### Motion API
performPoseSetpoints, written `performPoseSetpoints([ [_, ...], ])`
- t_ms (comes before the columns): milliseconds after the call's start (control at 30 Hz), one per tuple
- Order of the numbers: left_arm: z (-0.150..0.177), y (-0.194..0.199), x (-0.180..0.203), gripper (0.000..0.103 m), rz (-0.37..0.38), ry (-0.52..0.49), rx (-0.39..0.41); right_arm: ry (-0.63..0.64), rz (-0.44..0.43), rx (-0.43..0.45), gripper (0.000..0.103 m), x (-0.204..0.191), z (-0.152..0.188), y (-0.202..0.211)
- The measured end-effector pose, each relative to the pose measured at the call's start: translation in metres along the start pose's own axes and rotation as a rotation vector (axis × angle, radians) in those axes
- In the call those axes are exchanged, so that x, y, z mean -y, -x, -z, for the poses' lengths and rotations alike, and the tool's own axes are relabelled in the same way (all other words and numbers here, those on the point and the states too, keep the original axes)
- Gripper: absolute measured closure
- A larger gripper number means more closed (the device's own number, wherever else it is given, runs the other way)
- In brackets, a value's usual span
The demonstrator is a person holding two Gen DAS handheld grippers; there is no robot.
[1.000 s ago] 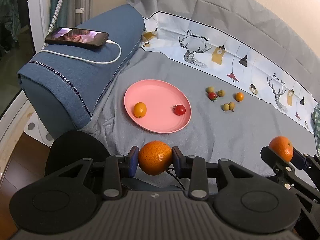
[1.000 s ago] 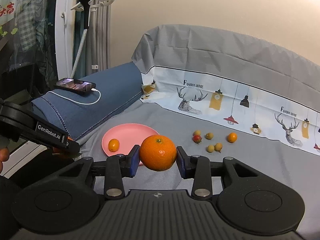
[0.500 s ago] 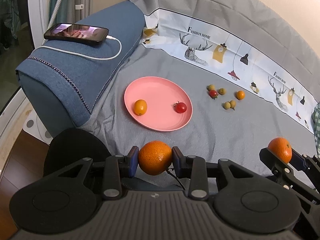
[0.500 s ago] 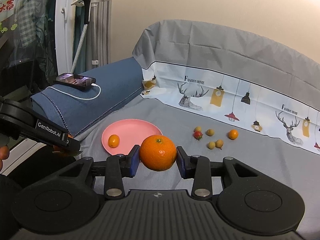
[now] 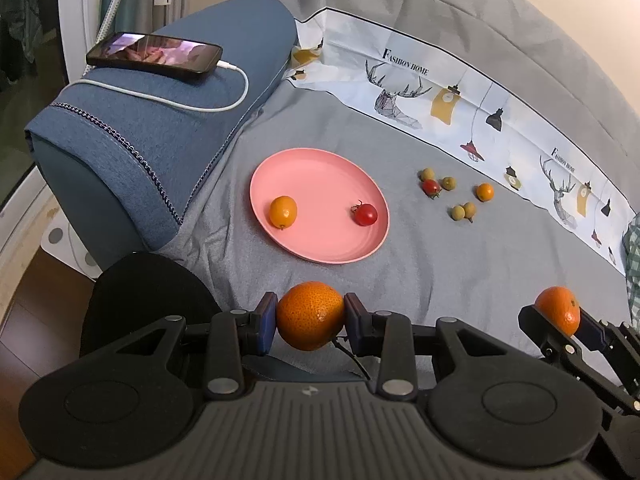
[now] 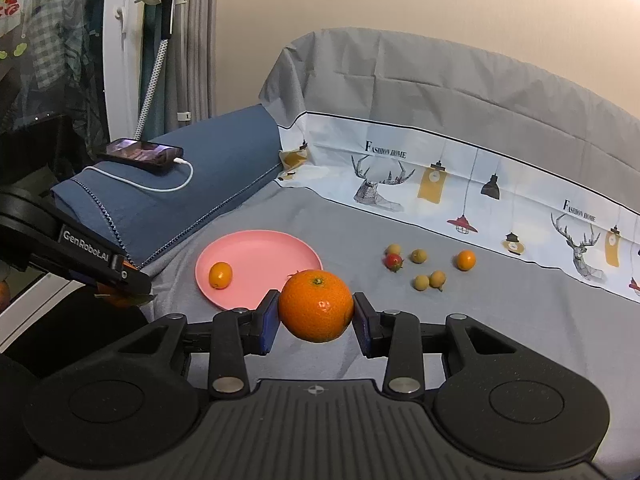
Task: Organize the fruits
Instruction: 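Carry both held tangerines in the left and right grippers toward the pink plate, then open the left gripper over the plate while the right gripper releases its tangerine there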
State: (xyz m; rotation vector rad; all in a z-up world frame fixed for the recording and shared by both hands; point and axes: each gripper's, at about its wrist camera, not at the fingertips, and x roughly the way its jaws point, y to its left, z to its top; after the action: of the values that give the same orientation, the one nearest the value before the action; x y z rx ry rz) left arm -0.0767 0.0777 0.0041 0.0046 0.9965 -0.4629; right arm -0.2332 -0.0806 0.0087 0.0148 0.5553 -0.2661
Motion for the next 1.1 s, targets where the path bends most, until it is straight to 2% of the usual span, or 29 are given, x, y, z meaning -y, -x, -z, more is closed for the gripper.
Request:
performPoseSetpoints([
  [267,-0.025,-0.017,-0.005,0.064,-0.011,0.013,0.000,-0.007,-0.008,-0.001,0.063,-0.004,-0.013,-0.025],
  [533,-0.057,-0.049,0.000,0.064,-0.055,-0.007,0.021,0.001,-0.048,-0.040,0.063,-0.013,-0.023,-0.075],
  [833,-0.092,-0.120,0.007,0.064,-0.103,-0.041,-0.023,0.015,-0.086,-0.145,0.063,-0.021,-0.021,-0.155],
  [1100,-0.114,-0.180,0.011,0.064,-0.157,-0.083,-0.057,0.035,-0.113,-0.204,0.063,-0.025,-0.019,-0.219],
])
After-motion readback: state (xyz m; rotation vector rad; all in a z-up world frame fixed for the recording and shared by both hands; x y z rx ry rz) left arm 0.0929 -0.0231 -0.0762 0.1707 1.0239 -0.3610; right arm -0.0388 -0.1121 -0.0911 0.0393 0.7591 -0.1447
